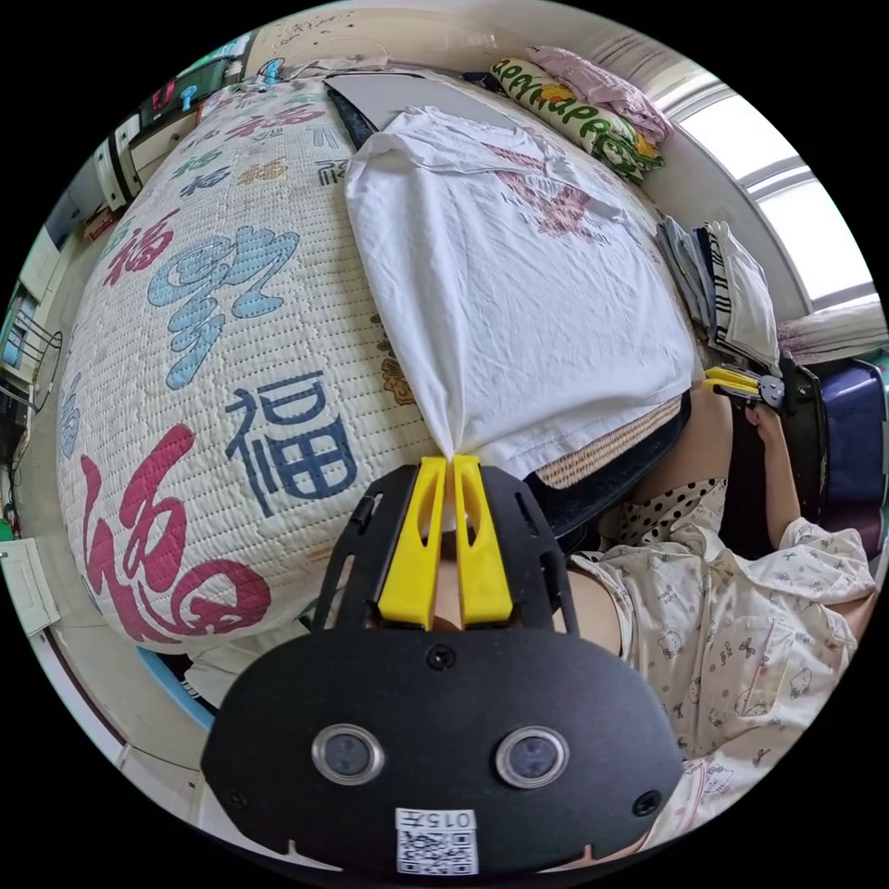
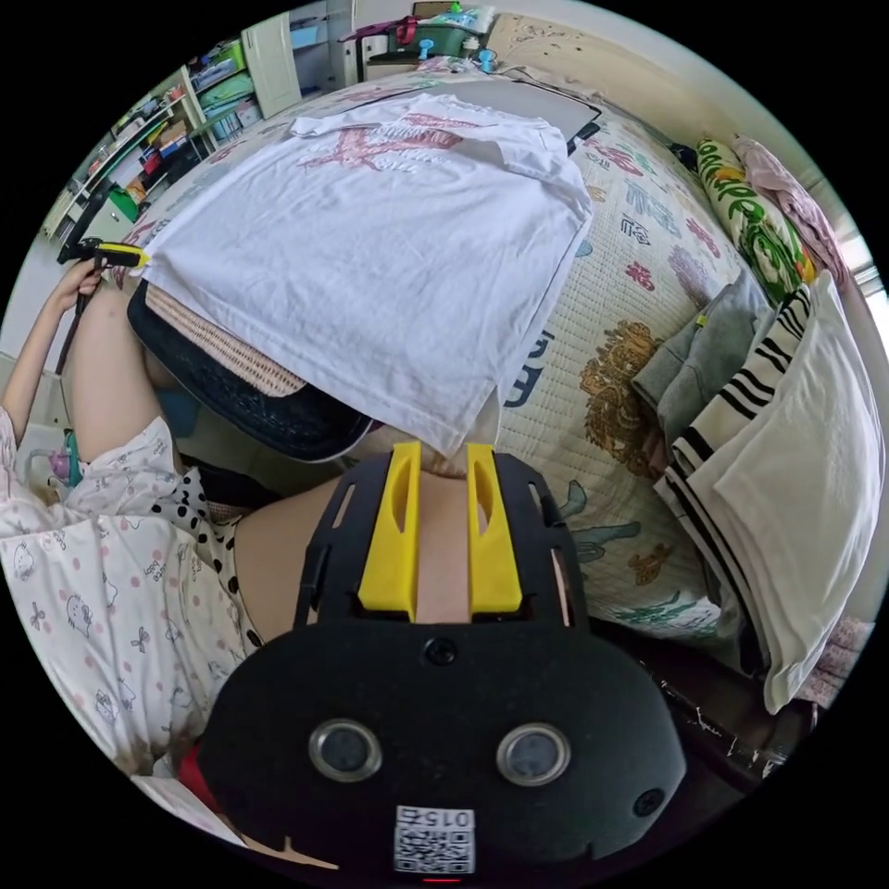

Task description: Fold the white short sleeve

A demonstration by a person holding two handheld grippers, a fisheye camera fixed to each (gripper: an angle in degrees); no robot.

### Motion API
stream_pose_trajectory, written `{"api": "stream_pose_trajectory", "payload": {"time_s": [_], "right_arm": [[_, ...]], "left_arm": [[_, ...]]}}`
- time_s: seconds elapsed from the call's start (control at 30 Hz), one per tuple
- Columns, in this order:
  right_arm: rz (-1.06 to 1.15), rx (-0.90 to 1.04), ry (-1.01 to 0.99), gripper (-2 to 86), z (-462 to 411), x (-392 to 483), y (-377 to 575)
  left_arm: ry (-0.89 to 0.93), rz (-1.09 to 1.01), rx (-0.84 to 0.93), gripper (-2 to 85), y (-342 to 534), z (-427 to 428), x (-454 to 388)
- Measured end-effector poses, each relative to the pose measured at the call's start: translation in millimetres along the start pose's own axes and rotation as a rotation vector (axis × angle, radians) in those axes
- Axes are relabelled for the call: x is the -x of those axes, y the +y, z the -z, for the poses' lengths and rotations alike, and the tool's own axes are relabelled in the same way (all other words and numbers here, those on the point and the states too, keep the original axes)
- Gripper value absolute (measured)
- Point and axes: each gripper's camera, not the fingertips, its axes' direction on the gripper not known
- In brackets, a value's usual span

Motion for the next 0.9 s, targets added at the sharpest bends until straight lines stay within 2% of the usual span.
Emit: {"api": "stream_pose_trajectory", "payload": {"time_s": [0.17, 0.37, 0.67, 0.8, 0.9], "right_arm": [[-0.115, 0.003, -0.098, 7.6, 13, -18, -41], [-0.105, 0.085, -0.152, 5.0, 16, -8, -81], [-0.101, 0.127, -0.189, 5.4, 62, 2, -76], [-0.114, -0.017, -0.246, 6.6, 119, -9, -69], [-0.095, -0.195, -0.245, 7.2, 173, -9, -87]], "left_arm": [[-0.001, 0.005, -0.001, 0.5, 15, -21, 2], [-0.024, -0.012, -0.017, 0.5, 40, -45, -2], [0.034, -0.013, -0.045, 1.3, 92, -69, 17], [-0.033, 0.008, -0.113, 2.3, 115, -42, 31], [-0.128, -0.012, -0.235, 4.0, 103, -8, 21]]}}
